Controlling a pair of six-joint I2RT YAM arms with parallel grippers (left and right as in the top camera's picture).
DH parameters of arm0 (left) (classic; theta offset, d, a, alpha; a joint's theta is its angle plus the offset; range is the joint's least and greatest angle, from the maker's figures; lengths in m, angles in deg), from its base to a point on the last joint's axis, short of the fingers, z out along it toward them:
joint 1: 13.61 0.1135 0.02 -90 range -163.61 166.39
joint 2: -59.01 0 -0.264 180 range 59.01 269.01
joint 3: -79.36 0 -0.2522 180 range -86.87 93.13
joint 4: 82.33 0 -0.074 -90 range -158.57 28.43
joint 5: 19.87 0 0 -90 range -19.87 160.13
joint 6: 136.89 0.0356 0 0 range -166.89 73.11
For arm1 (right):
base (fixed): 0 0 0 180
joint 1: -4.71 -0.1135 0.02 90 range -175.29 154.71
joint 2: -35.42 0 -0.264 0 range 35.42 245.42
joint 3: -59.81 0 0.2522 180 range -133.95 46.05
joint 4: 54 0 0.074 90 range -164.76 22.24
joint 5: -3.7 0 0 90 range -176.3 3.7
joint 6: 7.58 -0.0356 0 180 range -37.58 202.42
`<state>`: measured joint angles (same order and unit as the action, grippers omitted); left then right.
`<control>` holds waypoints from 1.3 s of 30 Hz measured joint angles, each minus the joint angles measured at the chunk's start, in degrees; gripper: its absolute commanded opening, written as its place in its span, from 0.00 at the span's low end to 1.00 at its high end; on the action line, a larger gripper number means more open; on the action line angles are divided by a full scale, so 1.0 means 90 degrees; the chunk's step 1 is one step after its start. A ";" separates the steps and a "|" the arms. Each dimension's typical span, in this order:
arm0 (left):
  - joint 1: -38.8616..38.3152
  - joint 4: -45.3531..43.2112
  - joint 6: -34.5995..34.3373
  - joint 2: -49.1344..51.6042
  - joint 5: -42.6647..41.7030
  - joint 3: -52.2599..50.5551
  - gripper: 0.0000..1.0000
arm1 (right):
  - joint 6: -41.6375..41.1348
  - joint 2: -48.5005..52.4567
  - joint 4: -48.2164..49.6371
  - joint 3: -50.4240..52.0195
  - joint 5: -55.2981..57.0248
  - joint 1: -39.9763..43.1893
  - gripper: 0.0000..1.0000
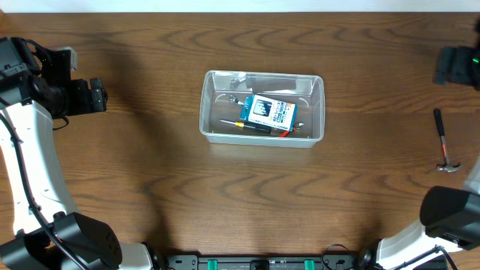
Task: Pack container
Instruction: 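Move the right gripper right toward the red-handled hammer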
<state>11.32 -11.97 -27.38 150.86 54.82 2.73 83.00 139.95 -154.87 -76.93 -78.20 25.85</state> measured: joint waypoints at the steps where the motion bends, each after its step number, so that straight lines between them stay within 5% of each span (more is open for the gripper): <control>1: 0.0000 0.0000 0.0000 0.0000 0.0002 0.0000 0.98 | -0.0041 -0.0002 -0.0199 0.0002 -0.0027 0.0148 0.99; 12: 0.0000 -0.0002 0.0000 0.0000 0.0002 0.0000 0.98 | -0.0138 -0.0959 -0.0996 0.1056 -0.0529 0.0410 0.99; 23: 0.0000 -0.0012 0.0000 0.0000 0.0000 -0.0002 0.98 | 0.0299 -0.3660 0.1989 0.5231 -0.0588 0.0952 0.99; 28: 0.0000 -0.0017 0.0000 0.0000 0.0000 -0.0002 0.98 | 0.1253 -0.3264 0.3237 0.6137 -0.0602 0.1290 0.99; 39: 0.0000 -0.0019 0.0000 0.0000 0.0000 -0.0002 0.98 | 0.2336 -0.1052 0.3808 0.5952 -0.0585 0.1562 0.99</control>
<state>11.32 -12.14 -27.38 150.86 54.82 2.71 104.02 130.49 -120.60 -23.35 -83.47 39.91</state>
